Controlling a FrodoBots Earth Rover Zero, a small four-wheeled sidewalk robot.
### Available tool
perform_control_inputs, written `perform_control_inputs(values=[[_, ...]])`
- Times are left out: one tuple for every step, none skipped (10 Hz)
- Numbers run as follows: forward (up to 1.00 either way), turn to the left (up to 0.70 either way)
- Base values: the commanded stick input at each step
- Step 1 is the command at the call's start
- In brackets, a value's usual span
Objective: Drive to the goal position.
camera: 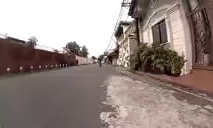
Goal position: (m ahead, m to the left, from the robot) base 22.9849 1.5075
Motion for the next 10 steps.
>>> perform_control_inputs(values=[[1.0,0.0],[1.0,0.0],[1.0,0.0],[1.0,0.0],[1.0,0.0],[1.0,0.0],[1.0,0.0],[1.0,0.0],[1.0,0.0],[1.0,0.0]])
